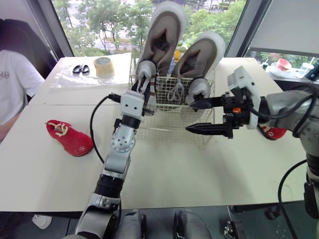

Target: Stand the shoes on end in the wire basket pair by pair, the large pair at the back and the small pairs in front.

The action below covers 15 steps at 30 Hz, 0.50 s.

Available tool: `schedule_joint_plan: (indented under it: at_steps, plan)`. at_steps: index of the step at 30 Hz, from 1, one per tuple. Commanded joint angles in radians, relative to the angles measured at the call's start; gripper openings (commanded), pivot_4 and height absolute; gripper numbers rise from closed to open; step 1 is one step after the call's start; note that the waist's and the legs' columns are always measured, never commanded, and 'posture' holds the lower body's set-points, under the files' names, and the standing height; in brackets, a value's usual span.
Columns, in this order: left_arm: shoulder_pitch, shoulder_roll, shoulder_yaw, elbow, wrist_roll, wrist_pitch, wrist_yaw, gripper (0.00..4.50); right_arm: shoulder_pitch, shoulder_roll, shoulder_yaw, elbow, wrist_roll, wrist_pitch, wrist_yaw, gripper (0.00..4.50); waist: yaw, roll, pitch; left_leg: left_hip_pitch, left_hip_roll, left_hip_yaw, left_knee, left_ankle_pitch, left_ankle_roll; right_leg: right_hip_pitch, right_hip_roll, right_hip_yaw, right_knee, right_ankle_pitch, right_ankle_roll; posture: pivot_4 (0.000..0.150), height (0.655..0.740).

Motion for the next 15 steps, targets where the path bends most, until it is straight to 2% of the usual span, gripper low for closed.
schedule_joint_plan:
  at_steps: [1, 5, 11, 15]
  plan:
    - [0.048, 0.01, -0.019, -0.092, -0.038, 0.07, -0.062, 2.01, -0.005, 0.009, -0.035, -0.008, 0.001, -0.026, -0.002, 4.5, 0.0, 0.001, 0.0, 0.0, 0.0, 0.0, 0.0, 0.0, 0.0, 0.0, 0.0, 0.0, 0.0, 0.0, 0.0, 0.15, 0.74]
    - [0.078, 0.041, -0.004, -0.192, -0.05, 0.164, -0.1, 3.8, -0.003, 0.018, -0.024, 0.004, -0.011, -0.041, 0.002, 4.5, 0.002, 0.001, 0.0, 0.0, 0.0, 0.0, 0.0, 0.0, 0.0, 0.0, 0.0, 0.0, 0.0, 0.0, 0.0, 0.15, 0.74]
    - [0.122, 0.133, 0.022, -0.345, -0.098, 0.265, -0.19, 3.8, -0.002, 0.02, -0.015, 0.017, -0.023, -0.048, 0.017, 4.5, 0.0, 0.001, 0.0, 0.0, 0.0, 0.0, 0.0, 0.0, 0.0, 0.0, 0.0, 0.0, 0.0, -0.002, -0.003, 0.15, 0.74]
    - [0.126, 0.25, 0.1, -0.479, -0.172, 0.393, -0.27, 3.8, 0.008, 0.014, -0.025, 0.025, -0.018, -0.044, 0.03, 4.5, -0.001, 0.002, 0.0, 0.0, 0.001, 0.0, 0.0, 0.0, 0.0, -0.001, 0.001, 0.0, 0.0, -0.002, -0.003, 0.15, 0.74]
